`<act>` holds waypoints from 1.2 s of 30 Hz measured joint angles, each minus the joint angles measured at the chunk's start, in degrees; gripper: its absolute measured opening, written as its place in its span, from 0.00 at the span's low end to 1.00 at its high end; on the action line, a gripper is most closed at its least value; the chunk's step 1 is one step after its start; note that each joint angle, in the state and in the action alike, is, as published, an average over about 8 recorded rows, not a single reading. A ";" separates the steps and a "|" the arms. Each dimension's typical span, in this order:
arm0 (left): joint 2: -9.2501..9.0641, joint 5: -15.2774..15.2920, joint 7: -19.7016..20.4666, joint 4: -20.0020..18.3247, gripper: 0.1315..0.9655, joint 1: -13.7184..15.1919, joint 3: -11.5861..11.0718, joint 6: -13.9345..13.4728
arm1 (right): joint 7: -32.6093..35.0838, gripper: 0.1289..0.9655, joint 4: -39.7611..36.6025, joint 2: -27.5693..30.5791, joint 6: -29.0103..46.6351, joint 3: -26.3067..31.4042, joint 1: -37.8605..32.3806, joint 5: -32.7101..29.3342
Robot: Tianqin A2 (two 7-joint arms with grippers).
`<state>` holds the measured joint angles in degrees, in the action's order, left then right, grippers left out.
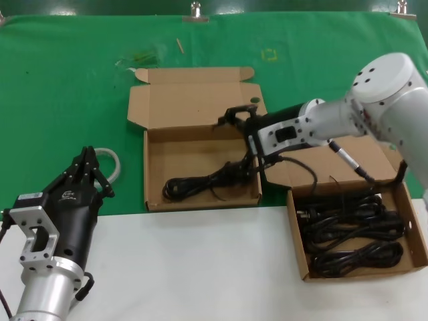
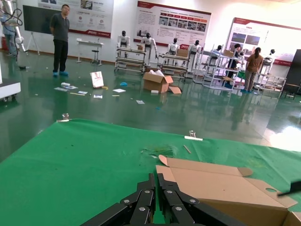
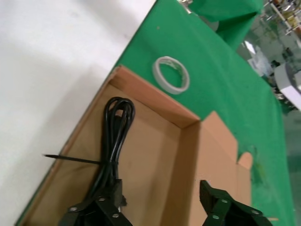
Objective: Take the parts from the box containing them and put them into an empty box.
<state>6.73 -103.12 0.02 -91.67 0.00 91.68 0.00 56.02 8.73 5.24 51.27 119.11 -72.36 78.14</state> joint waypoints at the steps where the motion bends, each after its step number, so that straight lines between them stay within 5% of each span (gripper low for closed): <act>1: 0.00 0.00 0.00 0.00 0.03 0.00 0.00 0.00 | -0.33 0.48 0.67 0.34 0.27 -0.02 0.07 0.05; 21: 0.00 0.00 0.00 0.00 0.08 0.00 0.00 0.00 | -1.39 0.85 3.01 1.48 0.90 -0.07 0.53 0.21; 36: 0.00 0.00 -0.03 0.00 0.36 0.00 0.00 0.00 | -8.93 1.00 14.04 2.94 -6.30 -3.87 10.52 3.63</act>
<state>6.73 -103.12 -0.02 -91.67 0.00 91.68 0.00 47.09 22.78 8.18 44.97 115.24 -61.84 81.77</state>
